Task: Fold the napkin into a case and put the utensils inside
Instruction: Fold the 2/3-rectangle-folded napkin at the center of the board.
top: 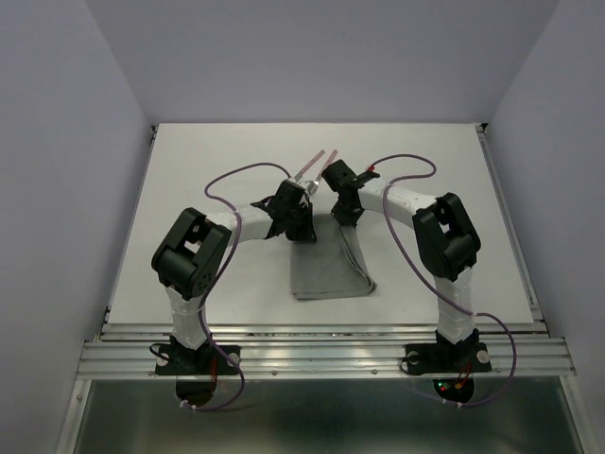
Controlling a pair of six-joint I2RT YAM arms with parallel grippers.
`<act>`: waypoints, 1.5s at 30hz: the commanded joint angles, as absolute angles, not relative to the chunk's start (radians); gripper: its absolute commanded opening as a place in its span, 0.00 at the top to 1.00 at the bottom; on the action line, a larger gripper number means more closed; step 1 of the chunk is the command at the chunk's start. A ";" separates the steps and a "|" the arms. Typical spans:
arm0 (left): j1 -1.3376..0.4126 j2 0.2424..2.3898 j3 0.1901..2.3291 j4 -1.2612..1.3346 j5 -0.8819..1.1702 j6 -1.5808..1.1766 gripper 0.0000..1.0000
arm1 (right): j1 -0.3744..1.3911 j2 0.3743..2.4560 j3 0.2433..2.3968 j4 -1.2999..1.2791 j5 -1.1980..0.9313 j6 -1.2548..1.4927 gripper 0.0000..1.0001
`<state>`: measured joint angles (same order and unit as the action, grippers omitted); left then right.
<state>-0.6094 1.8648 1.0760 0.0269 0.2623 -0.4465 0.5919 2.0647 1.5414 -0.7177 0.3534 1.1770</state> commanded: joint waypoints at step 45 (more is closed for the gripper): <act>-0.617 1.836 1.075 -0.061 0.225 -0.420 1.00 | 0.620 2.065 1.554 -0.684 0.387 1.316 0.99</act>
